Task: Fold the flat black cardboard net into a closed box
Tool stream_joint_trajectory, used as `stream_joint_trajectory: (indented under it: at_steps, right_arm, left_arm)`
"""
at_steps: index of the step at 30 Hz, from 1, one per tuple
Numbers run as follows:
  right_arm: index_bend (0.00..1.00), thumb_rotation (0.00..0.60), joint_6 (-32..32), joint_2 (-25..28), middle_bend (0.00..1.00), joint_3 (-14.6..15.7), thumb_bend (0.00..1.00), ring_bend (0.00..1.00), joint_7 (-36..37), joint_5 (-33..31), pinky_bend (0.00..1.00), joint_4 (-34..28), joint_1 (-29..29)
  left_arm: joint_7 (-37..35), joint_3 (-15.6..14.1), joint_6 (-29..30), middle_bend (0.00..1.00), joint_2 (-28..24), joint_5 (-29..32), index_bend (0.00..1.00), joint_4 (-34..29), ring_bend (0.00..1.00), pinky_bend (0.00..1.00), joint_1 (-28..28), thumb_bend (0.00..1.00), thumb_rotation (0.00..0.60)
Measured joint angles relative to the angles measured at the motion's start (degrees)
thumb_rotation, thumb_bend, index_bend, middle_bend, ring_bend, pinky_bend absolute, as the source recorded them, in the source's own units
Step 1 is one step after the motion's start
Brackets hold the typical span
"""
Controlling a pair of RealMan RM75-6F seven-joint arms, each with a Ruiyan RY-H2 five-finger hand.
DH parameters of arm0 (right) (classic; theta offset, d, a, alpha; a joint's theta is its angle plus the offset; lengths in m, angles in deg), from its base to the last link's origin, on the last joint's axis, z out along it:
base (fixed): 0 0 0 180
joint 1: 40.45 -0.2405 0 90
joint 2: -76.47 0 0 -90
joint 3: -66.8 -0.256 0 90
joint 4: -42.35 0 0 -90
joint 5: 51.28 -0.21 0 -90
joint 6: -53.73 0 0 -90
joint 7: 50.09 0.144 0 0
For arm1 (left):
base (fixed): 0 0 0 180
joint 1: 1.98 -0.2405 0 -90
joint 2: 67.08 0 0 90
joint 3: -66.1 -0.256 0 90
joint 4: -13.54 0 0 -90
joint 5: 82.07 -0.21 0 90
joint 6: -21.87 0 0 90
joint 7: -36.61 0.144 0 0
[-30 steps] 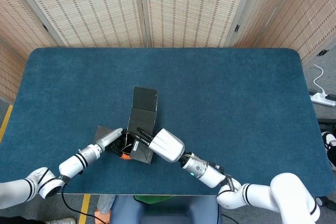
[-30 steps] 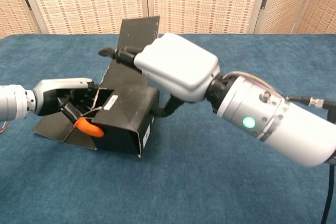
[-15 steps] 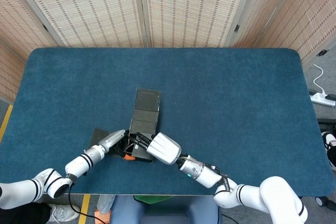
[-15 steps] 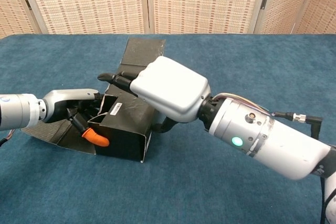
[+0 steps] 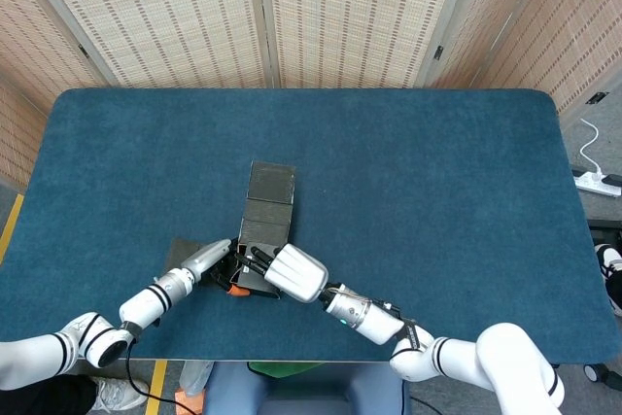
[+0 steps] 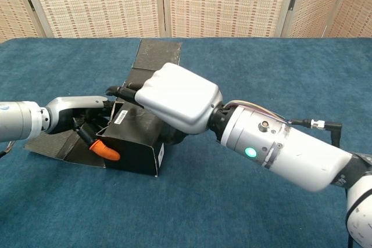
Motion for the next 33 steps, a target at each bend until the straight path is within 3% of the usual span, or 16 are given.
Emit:
stream_joint_trajectory:
  at_steps: [11,33]
  right_arm:
    - [0.16,0.6,-0.54,1.8,0.3,1.59,0.11,0.77,-0.07,0.65,1.0,-1.6,0.93]
    - [0.23,0.6,-1.25,1.41,0.36,3.19,0.14,0.78,1.15,2.69,1.0,-0.52,1.13]
  left_arm:
    - [-2.95,-0.78,-0.26,0.08,-1.08,-3.73,0.0,-0.7,0.5,0.7,-0.07,0.17,0.6]
    - [-4.31,-1.1,0.12,0.02,-1.9,-5.62,0.0,-1.88,0.5,0.69,0.12,0.17,0.6]
